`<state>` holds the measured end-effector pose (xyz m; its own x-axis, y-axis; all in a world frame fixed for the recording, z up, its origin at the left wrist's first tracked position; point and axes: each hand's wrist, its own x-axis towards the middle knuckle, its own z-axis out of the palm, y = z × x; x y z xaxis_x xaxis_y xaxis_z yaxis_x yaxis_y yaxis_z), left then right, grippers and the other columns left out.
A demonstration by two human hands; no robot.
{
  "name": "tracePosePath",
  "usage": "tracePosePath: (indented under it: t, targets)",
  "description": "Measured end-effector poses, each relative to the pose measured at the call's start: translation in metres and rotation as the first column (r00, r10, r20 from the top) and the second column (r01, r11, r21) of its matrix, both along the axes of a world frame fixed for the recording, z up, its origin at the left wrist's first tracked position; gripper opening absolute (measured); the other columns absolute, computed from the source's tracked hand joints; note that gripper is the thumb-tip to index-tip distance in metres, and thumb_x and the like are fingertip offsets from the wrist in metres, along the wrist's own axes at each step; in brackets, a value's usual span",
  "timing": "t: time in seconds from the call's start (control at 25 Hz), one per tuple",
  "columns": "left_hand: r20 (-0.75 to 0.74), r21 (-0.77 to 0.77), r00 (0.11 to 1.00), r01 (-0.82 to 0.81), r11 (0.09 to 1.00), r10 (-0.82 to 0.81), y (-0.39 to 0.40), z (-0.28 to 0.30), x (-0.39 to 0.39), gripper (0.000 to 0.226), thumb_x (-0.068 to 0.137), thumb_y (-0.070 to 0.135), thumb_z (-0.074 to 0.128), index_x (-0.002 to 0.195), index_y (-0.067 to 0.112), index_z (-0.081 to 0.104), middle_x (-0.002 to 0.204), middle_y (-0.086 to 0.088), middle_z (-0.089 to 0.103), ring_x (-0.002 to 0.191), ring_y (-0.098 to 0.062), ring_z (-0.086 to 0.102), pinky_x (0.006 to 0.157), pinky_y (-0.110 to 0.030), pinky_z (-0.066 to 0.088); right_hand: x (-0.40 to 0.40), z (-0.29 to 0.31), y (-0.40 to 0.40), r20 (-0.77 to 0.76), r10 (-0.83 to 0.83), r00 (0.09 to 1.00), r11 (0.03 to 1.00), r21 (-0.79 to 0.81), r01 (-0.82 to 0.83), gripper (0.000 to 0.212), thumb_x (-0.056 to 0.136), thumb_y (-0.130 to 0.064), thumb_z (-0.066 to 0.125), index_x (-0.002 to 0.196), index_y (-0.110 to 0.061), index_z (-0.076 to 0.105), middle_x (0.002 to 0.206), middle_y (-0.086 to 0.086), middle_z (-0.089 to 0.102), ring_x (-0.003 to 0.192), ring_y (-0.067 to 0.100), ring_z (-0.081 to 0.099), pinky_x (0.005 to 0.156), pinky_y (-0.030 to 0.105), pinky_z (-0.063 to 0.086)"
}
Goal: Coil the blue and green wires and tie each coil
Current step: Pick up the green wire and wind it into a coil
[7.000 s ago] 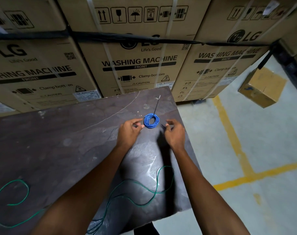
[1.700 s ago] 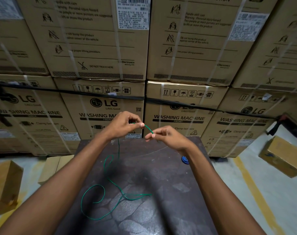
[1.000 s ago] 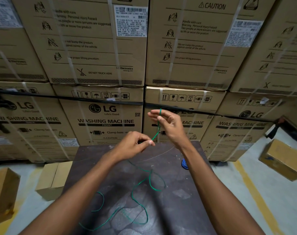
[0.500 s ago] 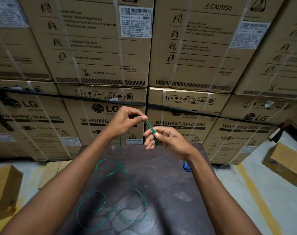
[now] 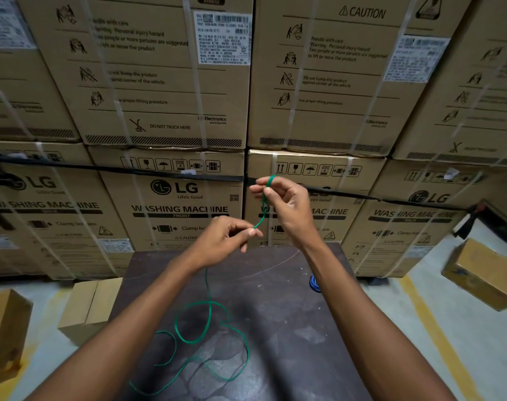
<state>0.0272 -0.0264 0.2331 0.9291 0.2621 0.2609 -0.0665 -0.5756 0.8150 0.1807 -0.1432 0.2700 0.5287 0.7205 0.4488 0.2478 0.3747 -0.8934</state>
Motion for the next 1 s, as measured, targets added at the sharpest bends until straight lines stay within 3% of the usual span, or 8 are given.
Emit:
tracePosePath:
  t: [0.08, 0.2, 0.32, 0.44, 0.6, 0.68, 0.8, 1.0]
  targets:
    - [-0.037, 0.134, 0.999, -0.014, 0.991, 0.019, 0.007, 0.011, -0.008, 0.017, 0.099, 0.034, 0.062, 0.098, 0.032, 0.079, 0.059, 0.007, 0.065, 0.054, -0.008, 0.054, 0.054, -0.033, 0.044, 0.003, -0.008, -0.001, 0.226, -0.038, 0.973, 0.992, -0.108, 0.064, 0.021, 0.1, 0.006, 0.052, 0.116, 0.006, 0.067, 0.106, 0.018, 0.075, 0.103, 0.02, 0.075, 0.093, 0.031, 0.058]
    - [0.006, 0.258, 0.997, -0.073, 0.963, 0.074, 0.022, 0.038, -0.017, 0.016, 0.095, 0.041, 0.064, 0.09, 0.035, 0.077, 0.063, 0.006, 0.067, 0.054, -0.017, 0.056, 0.053, -0.041, 0.045, 0.002, -0.023, -0.008, 0.467, 0.089, 0.88, 0.945, -0.319, 0.074, 0.02, 0.1, 0.002, 0.054, 0.111, -0.004, 0.07, 0.103, 0.005, 0.076, 0.099, 0.005, 0.072, 0.092, 0.026, 0.057]
    - [0.076, 0.196, 0.993, -0.107, 0.975, 0.093, 0.044, 0.056, -0.016, 0.016, 0.095, 0.034, 0.067, 0.087, 0.027, 0.078, 0.074, 0.005, 0.073, 0.065, -0.015, 0.065, 0.061, -0.035, 0.05, -0.009, -0.026, -0.019, 0.205, 0.292, 0.934, 0.895, -0.404, -0.191, 0.02, 0.104, 0.002, 0.048, 0.108, 0.006, 0.067, 0.096, 0.018, 0.073, 0.089, 0.019, 0.071, 0.088, 0.035, 0.057]
    - [0.146, 0.045, 0.986, -0.093, 0.995, 0.086, 0.049, 0.062, -0.009, 0.01, 0.094, 0.019, 0.071, 0.089, 0.012, 0.078, 0.08, 0.003, 0.076, 0.074, -0.011, 0.068, 0.069, -0.029, 0.052, -0.023, -0.011, -0.023, 0.009, 0.47, 0.883, 0.814, -0.39, -0.43, 0.019, 0.105, 0.002, 0.048, 0.108, 0.013, 0.063, 0.088, 0.022, 0.068, 0.079, 0.028, 0.065, 0.08, 0.036, 0.055]
    - [0.199, -0.281, 0.961, -0.133, 0.95, 0.193, 0.041, 0.041, 0.001, 0.015, 0.097, 0.01, 0.064, 0.087, 0.005, 0.073, 0.061, 0.011, 0.064, 0.056, 0.0, 0.051, 0.055, -0.014, 0.038, -0.036, 0.017, -0.025, -0.243, 0.551, 0.798, 0.803, -0.107, -0.587, 0.015, 0.102, 0.001, 0.05, 0.104, 0.003, 0.065, 0.081, 0.011, 0.067, 0.071, 0.018, 0.065, 0.073, 0.029, 0.055]
    - [0.188, -0.355, 0.965, -0.109, 0.928, 0.185, 0.035, 0.023, 0.004, 0.02, 0.1, 0.016, 0.061, 0.086, 0.015, 0.076, 0.064, 0.001, 0.06, 0.055, -0.012, 0.042, 0.052, -0.02, 0.031, -0.04, 0.031, -0.022, -0.324, 0.531, 0.783, 0.839, 0.069, -0.54, 0.014, 0.099, -0.004, 0.054, 0.104, -0.002, 0.067, 0.084, 0.009, 0.071, 0.076, 0.018, 0.069, 0.076, 0.029, 0.059]
    - [0.155, -0.278, 0.982, -0.063, 0.959, 0.109, 0.017, 0.01, 0.007, 0.023, 0.102, 0.021, 0.058, 0.088, 0.02, 0.077, 0.059, -0.003, 0.052, 0.051, -0.011, 0.04, 0.049, -0.022, 0.03, -0.034, 0.042, -0.007, -0.339, 0.38, 0.861, 0.923, 0.192, -0.332, 0.018, 0.102, 0.002, 0.049, 0.111, 0.001, 0.064, 0.096, 0.011, 0.077, 0.088, 0.022, 0.075, 0.083, 0.03, 0.061]
    - [0.093, -0.058, 0.996, -0.009, 0.998, 0.015, 0.005, 0.016, -0.008, 0.026, 0.103, 0.028, 0.057, 0.092, 0.019, 0.078, 0.053, -0.012, 0.05, 0.051, -0.019, 0.042, 0.049, -0.037, 0.032, -0.014, 0.028, 0.01, 0.034, -0.009, 0.999, 0.996, 0.091, 0.005, 0.022, 0.102, 0.004, 0.054, 0.12, 0.008, 0.064, 0.109, 0.02, 0.075, 0.105, 0.028, 0.075, 0.096, 0.04, 0.059]
